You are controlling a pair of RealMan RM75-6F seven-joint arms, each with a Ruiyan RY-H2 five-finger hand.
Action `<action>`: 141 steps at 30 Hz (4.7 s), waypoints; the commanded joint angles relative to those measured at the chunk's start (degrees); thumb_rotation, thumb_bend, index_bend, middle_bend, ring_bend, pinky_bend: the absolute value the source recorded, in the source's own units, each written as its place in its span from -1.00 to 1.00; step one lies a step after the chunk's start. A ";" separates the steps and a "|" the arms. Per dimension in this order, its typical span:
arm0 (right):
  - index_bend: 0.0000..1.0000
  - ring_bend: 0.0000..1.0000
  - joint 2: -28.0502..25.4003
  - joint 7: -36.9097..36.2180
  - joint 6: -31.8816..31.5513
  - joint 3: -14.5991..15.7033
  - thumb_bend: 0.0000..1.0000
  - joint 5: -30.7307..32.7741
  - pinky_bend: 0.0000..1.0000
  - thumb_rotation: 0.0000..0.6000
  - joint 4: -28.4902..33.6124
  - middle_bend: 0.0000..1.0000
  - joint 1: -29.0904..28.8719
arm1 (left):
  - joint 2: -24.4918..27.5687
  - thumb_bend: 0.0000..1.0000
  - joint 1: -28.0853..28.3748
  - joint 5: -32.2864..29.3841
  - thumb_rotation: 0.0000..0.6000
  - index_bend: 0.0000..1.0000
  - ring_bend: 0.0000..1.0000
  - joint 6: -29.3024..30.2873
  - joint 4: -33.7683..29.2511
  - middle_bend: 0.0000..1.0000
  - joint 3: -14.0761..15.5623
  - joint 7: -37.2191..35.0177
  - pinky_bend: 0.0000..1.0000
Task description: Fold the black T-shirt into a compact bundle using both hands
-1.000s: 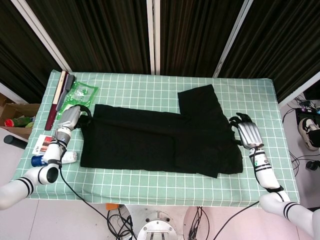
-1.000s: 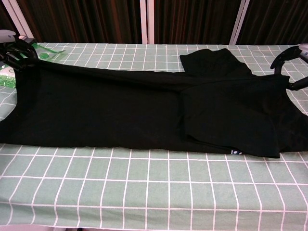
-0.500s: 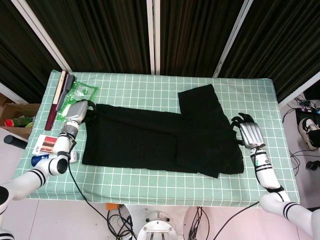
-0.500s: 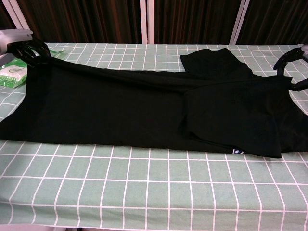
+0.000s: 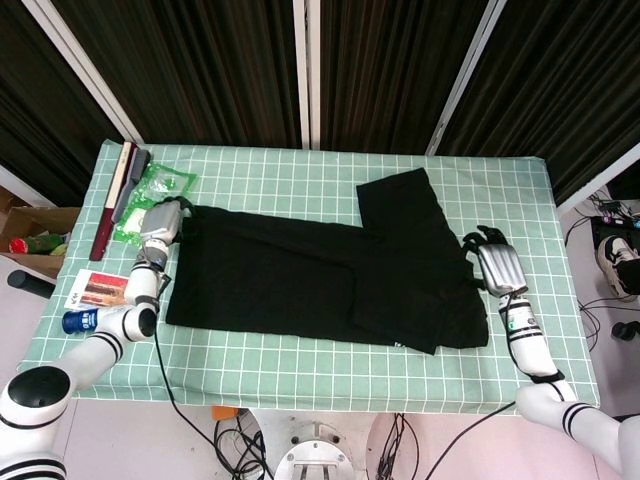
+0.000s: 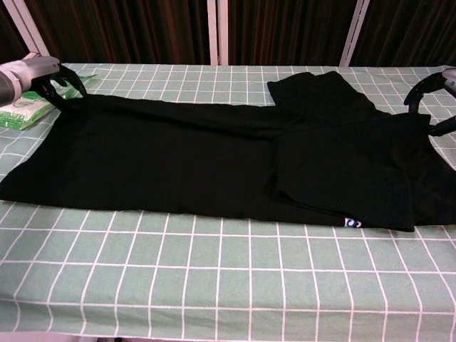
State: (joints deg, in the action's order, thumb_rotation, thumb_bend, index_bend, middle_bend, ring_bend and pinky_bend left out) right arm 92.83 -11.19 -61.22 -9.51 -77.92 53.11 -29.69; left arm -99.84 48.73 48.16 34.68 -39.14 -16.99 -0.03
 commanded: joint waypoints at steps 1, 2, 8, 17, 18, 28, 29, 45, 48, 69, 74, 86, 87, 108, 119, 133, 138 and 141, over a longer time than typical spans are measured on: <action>0.60 -0.78 0.28 1.32 0.14 -0.12 0.15 -0.06 -0.70 1.00 -0.26 -0.36 -0.51 | 3.68 -0.55 -2.48 2.89 1.00 -0.60 -0.85 6.11 -5.87 -0.81 -0.86 -1.85 -0.67; 0.58 -0.78 0.37 2.26 0.51 -0.30 0.13 0.20 -0.71 1.00 -0.30 -0.36 -0.83 | 5.58 -0.56 -3.82 4.44 1.00 -0.60 -0.85 8.78 -9.01 -0.81 -0.67 -2.38 -0.67; 0.25 -0.81 2.10 11.65 3.74 -3.20 -0.16 4.90 -0.76 1.00 -1.61 -0.40 -3.35 | 16.26 -0.57 -11.67 12.23 1.00 -0.60 -0.85 20.77 -28.41 -0.80 2.59 -2.33 -0.67; -0.81 -1.00 2.60 29.20 12.09 -7.44 -0.87 15.92 -0.95 1.00 0.18 -0.72 -8.28 | 25.56 -0.62 -18.60 19.54 1.00 -0.57 -0.85 27.62 -47.90 -0.77 9.96 4.11 -0.67; -0.93 -1.00 1.69 29.98 13.10 -7.59 -0.96 16.74 -0.98 1.00 1.71 -0.78 -8.53 | 25.72 -0.62 -19.04 19.92 1.00 -0.56 -0.85 28.07 -48.60 -0.77 10.37 4.34 -0.67; -0.99 -1.00 -14.67 22.79 8.45 -3.19 -1.00 8.47 -1.00 1.00 22.21 -0.83 -2.31 | 27.17 -0.62 -23.63 23.35 1.00 -0.48 -0.85 32.41 -51.67 -0.72 14.07 6.09 -0.68; -0.98 -1.00 -16.23 21.62 7.31 -2.39 -1.00 6.98 -1.00 1.00 23.55 -0.83 -1.34 | 27.21 -0.62 -24.22 23.85 1.00 -0.46 -0.85 33.13 -51.78 -0.72 14.37 6.03 -0.68; -0.50 -1.00 -24.67 5.27 -6.43 5.43 -0.83 -8.31 -1.00 1.00 31.30 -0.67 6.91 | 19.47 -0.52 -32.04 35.36 1.00 -0.24 -0.85 43.22 -45.52 -0.65 20.94 8.45 -0.67; -0.49 -1.00 -26.91 4.35 -8.61 5.46 -0.83 -8.88 -1.00 1.00 32.96 -0.67 8.03 | 16.08 -0.52 -33.15 37.11 1.00 -0.23 -0.85 44.70 -41.65 -0.65 21.37 8.36 -0.67; -0.46 -1.00 -28.58 3.31 -8.74 5.43 -0.83 -7.49 -1.00 1.00 35.11 -0.67 9.12 | 2.09 -0.62 -30.62 39.91 1.00 -0.20 -0.85 41.18 -24.32 -0.64 18.34 3.87 -0.67; -0.44 -1.00 -28.20 2.01 -9.02 5.65 -0.83 -7.60 -1.00 1.00 34.78 -0.67 9.52 | 0.15 -0.61 -29.66 40.52 1.00 -0.16 -0.84 41.19 -21.96 -0.63 17.46 2.18 -0.65; -0.28 -1.00 -24.81 -2.75 -9.12 8.88 -0.67 -9.29 -1.00 1.00 30.92 -0.60 11.72 | -3.21 -0.23 -28.41 41.75 1.00 0.29 -0.70 43.74 -15.45 -0.39 15.65 -5.96 -0.60; -0.24 -1.00 -24.29 -2.87 -9.52 9.19 -0.66 -9.67 -0.98 1.00 30.38 -0.59 12.03 | -3.26 -0.20 -28.34 41.74 1.00 0.30 -0.69 43.73 -15.23 -0.38 15.59 -6.20 -0.60; -0.10 -1.00 -7.25 -0.60 -11.07 13.05 -0.68 -15.37 -0.93 1.00 8.34 -0.53 13.67 | -3.67 -0.07 -29.47 38.97 1.00 0.34 -0.69 42.10 -16.88 -0.36 15.11 -12.63 -0.59; 0.42 -0.87 -3.70 -4.91 -16.91 14.25 -0.08 -18.02 -0.83 1.00 0.55 -0.43 15.08 | -1.50 -0.02 -32.75 38.51 1.00 0.38 -0.69 44.51 -23.09 -0.36 16.37 -14.32 -0.59; 0.36 -0.88 -10.73 -2.60 -23.10 19.56 -0.12 -19.77 -0.83 1.00 7.71 -0.43 22.59 | 3.92 0.02 -42.51 43.83 1.00 0.31 -0.69 53.22 -33.38 -0.38 25.61 -6.86 -0.60; -0.48 -1.00 -12.43 -1.40 -21.53 20.02 -0.76 -19.80 -0.98 1.00 11.40 -0.64 22.51 | 5.82 -0.29 -42.91 43.22 0.99 -0.49 -0.83 51.24 -37.77 -0.70 26.13 -5.33 -0.63; -0.86 -1.00 -14.76 0.03 -22.16 20.39 -0.95 -20.92 -1.00 1.00 14.73 -0.75 22.37 | 7.72 -0.36 -42.92 44.07 0.68 -0.59 -0.85 52.02 -40.96 -0.73 25.79 -4.57 -0.63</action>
State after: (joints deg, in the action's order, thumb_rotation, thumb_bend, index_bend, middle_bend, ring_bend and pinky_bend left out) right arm 79.68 -12.21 -83.15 10.52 -98.08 65.84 -7.23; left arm -93.56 5.88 91.72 86.43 -78.13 8.98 -5.32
